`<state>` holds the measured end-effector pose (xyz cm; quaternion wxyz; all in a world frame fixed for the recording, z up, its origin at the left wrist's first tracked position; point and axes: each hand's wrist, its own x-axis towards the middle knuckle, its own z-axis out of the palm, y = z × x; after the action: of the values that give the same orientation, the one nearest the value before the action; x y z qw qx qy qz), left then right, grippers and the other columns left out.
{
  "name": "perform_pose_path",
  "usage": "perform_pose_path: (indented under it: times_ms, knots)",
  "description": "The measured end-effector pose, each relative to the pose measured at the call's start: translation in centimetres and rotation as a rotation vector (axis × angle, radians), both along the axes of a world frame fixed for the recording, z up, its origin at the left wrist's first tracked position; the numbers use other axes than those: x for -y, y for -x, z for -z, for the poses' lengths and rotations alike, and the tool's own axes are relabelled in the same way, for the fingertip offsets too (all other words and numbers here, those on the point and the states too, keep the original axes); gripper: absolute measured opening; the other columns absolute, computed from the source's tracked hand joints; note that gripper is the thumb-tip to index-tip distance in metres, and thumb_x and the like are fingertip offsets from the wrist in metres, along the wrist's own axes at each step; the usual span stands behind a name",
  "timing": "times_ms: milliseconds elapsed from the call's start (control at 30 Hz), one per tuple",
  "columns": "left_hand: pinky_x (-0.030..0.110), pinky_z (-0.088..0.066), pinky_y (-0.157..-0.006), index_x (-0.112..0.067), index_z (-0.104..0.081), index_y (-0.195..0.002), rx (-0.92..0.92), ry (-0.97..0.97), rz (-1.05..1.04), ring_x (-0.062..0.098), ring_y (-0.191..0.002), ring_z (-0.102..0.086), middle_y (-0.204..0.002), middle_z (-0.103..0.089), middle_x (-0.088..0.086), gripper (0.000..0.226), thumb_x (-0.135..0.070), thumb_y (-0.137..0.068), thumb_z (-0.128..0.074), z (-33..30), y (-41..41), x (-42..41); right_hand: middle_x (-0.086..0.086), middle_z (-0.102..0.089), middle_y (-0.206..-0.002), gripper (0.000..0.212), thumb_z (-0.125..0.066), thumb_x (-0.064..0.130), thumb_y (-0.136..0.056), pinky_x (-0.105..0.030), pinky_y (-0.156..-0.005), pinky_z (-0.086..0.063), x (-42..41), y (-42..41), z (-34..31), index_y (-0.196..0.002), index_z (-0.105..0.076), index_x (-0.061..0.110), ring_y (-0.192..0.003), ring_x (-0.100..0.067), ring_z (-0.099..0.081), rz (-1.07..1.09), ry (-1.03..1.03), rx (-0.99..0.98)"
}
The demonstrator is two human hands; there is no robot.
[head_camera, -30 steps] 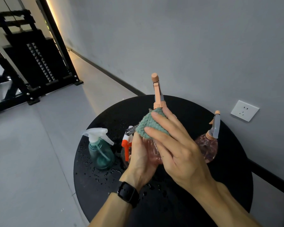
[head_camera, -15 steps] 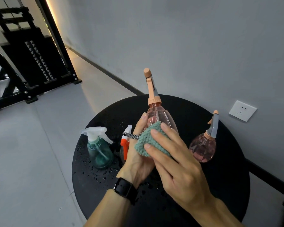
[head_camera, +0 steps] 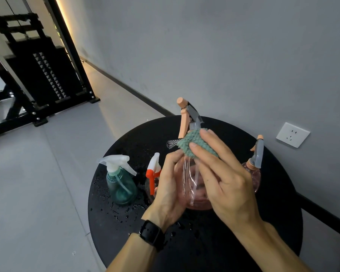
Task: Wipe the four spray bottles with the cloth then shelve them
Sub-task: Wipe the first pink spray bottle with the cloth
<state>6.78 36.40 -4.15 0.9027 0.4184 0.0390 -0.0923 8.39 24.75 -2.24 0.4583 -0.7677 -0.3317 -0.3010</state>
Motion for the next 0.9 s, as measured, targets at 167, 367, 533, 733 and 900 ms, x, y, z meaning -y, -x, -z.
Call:
perform_pose_path:
  times_ms: [167,367,533,733,900]
  knots:
    - [0.039,-0.053,-0.087,-0.019,-0.067,-0.127,-0.025,0.005,-0.007,0.025,-0.108,-0.067,-0.117,-0.07,0.007,0.055,-0.059,-0.095,-0.046,-0.1,0.2,0.3,-0.005,-0.05,-0.141,0.039,-0.059,0.022,-0.091,-0.022,-0.104,-0.045,0.5,0.0,-0.2,-0.127,-0.056,0.009,-0.134,-0.017,-0.048,-0.066,-0.061,-0.109]
    - [0.032,-0.058,-0.07,-0.016,-0.074,-0.111,-0.034,0.053,-0.021,0.021,-0.088,-0.072,-0.1,-0.073,0.007,0.056,-0.061,-0.091,-0.049,0.3,-0.1,0.3,-0.009,-0.054,-0.138,0.032,-0.059,0.017,-0.092,-0.036,-0.1,-0.051,0.7,0.6,0.3,-0.123,-0.059,0.007,-0.132,-0.021,-0.05,-0.063,-0.049,-0.048]
    - [0.031,-0.058,-0.074,-0.009,-0.075,-0.101,-0.053,0.193,-0.04,0.019,-0.083,-0.07,-0.093,-0.071,0.007,0.064,-0.067,-0.086,-0.054,0.3,-0.6,-0.1,-0.014,-0.056,-0.134,0.027,-0.06,0.019,-0.094,-0.038,-0.097,-0.053,0.4,2.5,1.3,-0.114,-0.067,0.003,-0.133,-0.027,-0.049,-0.056,0.027,0.064]
    - [0.033,-0.057,-0.077,-0.01,-0.077,-0.1,-0.042,0.173,0.0,0.02,-0.084,-0.071,-0.093,-0.072,0.007,0.067,-0.07,-0.085,-0.051,0.8,-0.6,0.0,-0.014,-0.056,-0.133,0.024,-0.059,0.016,-0.095,-0.038,-0.095,-0.054,0.6,2.7,1.7,-0.114,-0.066,0.004,-0.133,-0.028,-0.048,-0.006,0.043,0.108]
    - [0.028,-0.058,-0.068,-0.016,-0.079,-0.098,-0.044,0.086,0.001,0.017,-0.083,-0.073,-0.091,-0.074,0.005,0.066,-0.07,-0.087,-0.042,0.4,-0.7,0.3,-0.015,-0.056,-0.133,0.025,-0.058,0.015,-0.094,-0.037,-0.095,-0.054,0.6,1.9,1.4,-0.117,-0.062,0.006,-0.132,-0.028,-0.05,0.009,0.005,0.102]
